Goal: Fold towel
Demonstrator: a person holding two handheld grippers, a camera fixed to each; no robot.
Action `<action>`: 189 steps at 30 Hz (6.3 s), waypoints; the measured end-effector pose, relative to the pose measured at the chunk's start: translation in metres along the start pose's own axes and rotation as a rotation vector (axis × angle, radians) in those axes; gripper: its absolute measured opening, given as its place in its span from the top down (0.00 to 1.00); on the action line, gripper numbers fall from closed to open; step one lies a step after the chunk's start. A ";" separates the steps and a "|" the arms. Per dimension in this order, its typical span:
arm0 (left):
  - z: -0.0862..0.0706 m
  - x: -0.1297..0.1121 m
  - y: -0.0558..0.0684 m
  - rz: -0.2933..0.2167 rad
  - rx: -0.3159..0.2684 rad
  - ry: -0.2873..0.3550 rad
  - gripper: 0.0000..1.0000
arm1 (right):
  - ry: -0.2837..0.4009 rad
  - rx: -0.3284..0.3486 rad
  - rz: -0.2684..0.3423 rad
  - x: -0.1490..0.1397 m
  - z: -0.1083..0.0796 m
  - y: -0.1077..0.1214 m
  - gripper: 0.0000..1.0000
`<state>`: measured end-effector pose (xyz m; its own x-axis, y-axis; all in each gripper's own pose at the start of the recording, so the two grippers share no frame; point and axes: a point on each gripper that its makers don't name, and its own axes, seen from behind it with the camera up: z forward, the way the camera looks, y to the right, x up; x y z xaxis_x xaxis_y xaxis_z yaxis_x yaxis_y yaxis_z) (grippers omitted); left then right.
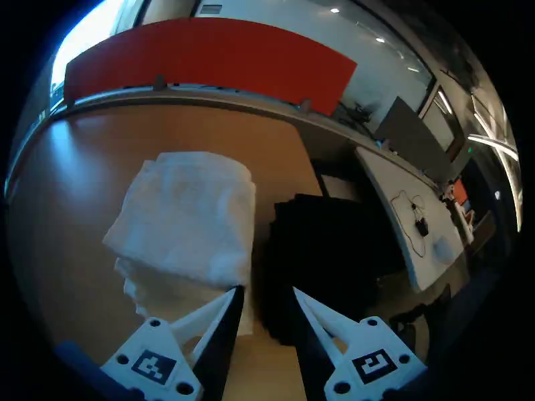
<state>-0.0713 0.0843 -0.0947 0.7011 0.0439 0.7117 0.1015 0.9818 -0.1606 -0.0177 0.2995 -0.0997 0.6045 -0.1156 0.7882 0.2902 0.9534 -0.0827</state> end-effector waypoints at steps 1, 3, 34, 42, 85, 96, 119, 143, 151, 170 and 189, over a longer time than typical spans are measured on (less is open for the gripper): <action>0.000 0.000 0.000 0.001 0.000 0.001 0.07 | -0.001 -0.006 -0.001 0.000 -0.001 0.001 0.53; -0.001 0.001 -0.001 0.003 0.001 0.003 0.07 | -0.004 -0.019 -0.002 -0.001 -0.002 0.005 0.53; -0.006 0.011 -0.003 -0.007 -0.006 0.045 0.07 | 0.169 -0.050 0.007 0.058 -0.043 -0.009 0.00; -0.008 0.021 -0.005 -0.009 -0.009 0.070 0.07 | 0.309 -0.006 0.042 0.097 -0.069 -0.041 0.00; -0.027 0.118 -0.041 -0.031 0.072 0.370 0.07 | 0.786 0.189 0.209 0.236 -0.176 -0.211 0.00; -0.042 0.152 -0.051 -0.023 0.102 0.511 0.07 | 0.804 0.173 0.200 0.240 -0.178 -0.221 0.00; -0.015 0.127 -0.087 -0.052 0.155 0.686 0.08 | 0.814 0.177 0.138 0.215 -0.175 -0.258 0.00; 0.024 0.089 -0.101 -0.047 0.188 0.782 0.08 | 0.810 0.174 0.142 0.199 -0.162 -0.265 0.00; 0.032 0.088 -0.098 -0.041 0.186 0.800 0.08 | 0.816 0.178 0.121 0.199 -0.159 -0.274 0.00; 0.045 0.084 -0.098 -0.041 0.186 0.824 0.08 | 0.822 0.174 0.109 0.196 -0.152 -0.281 0.00; 0.046 0.084 -0.091 0.008 0.196 0.832 0.08 | 0.828 0.169 0.133 0.189 -0.139 -0.269 0.00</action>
<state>-0.0543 0.0076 0.0107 0.9991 -0.0233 -0.0347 0.0238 0.9996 0.0126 0.1218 -0.0171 -0.0136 0.9919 -0.1037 0.0730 0.1039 0.9946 0.0009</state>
